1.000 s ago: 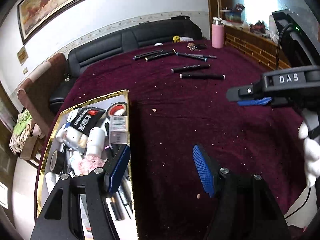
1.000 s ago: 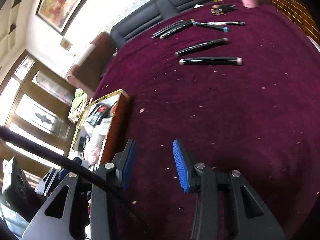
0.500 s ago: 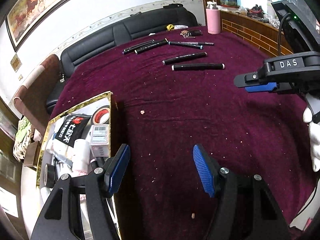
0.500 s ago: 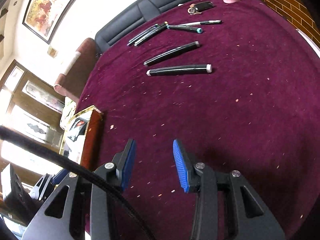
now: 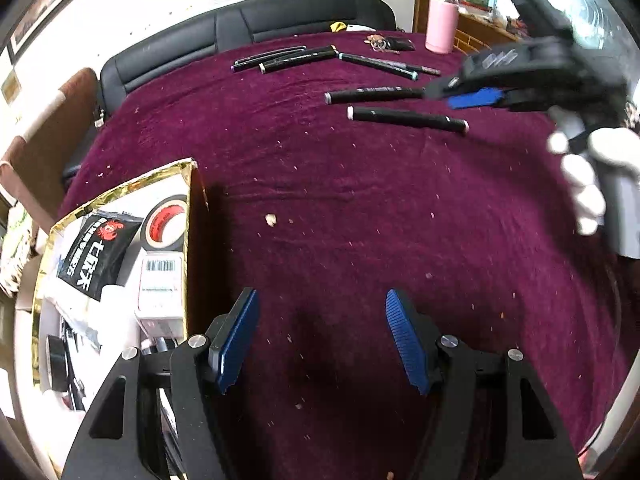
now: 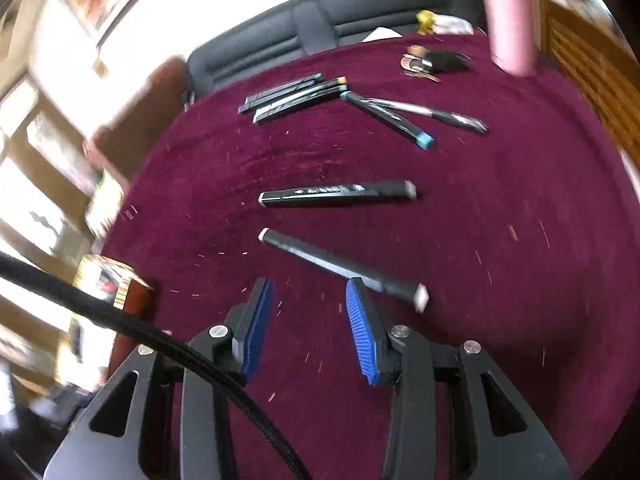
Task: Organize objects
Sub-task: 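Move both grippers back over the table toward the black markers, then grasp a black marker with the right gripper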
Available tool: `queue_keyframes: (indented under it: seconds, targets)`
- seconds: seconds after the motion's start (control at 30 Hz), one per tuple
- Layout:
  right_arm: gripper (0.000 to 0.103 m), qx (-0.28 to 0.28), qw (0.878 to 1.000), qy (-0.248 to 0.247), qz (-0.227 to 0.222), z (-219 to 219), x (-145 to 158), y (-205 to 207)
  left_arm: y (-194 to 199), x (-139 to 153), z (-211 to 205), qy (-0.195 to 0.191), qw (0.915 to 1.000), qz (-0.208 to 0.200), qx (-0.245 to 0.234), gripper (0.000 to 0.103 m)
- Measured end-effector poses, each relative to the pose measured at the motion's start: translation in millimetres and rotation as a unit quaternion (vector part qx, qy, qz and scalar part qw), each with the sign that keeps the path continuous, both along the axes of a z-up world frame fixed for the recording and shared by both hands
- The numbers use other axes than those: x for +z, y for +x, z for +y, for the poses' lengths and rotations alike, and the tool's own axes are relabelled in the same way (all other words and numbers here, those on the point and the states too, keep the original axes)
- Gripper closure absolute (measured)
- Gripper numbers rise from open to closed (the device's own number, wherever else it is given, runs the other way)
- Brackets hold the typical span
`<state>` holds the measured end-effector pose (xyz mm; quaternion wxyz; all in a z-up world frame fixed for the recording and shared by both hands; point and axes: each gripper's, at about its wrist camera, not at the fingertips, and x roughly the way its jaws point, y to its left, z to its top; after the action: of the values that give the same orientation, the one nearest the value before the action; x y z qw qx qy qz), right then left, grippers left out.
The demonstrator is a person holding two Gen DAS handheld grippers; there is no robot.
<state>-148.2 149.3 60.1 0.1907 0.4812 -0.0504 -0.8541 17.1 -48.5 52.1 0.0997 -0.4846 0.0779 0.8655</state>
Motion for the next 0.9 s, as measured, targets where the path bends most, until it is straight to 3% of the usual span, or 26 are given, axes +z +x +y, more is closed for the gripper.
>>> queue_keyframes:
  seconds: [0.13,0.2,0.3,0.37,0.53,0.7,0.9]
  targets:
    - [0.066,0.023,0.997,0.077,0.005,-27.1,-21.4,-21.2,-20.1,15.1,-15.4,0.053,0.9986,-0.003,0.002,0.044]
    - [0.066,0.028,0.996,0.083,-0.020,-28.8,-33.0,-26.2,-35.8,27.2,-22.0,0.080,0.9968,0.002,0.001,0.044]
    - [0.081,0.030,0.995,0.092,-0.030,-26.5,-35.4,-17.4,-61.6,48.5,-25.7,0.103,0.9943,0.027,-0.002,0.044]
    - [0.089,0.036,0.996,0.066,-0.050,-19.3,-35.1,-8.4,-79.6,58.4,-18.5,0.099,0.9937,0.049,-0.014,0.044]
    - [0.090,0.033,0.995,-0.014,-0.089,8.2,-33.6,36.8,-132.2,55.1,24.2,0.073,0.9939,0.052,-0.064,0.044]
    - [0.090,0.018,0.994,-0.061,-0.093,38.6,-36.8,68.8,-178.8,27.2,80.8,0.015,0.9910,0.041,-0.127,0.044]
    - [0.090,0.023,0.987,-0.127,-0.096,59.5,-45.2,65.3,-210.7,-3.8,130.4,-0.080,0.9741,0.046,-0.206,0.044]
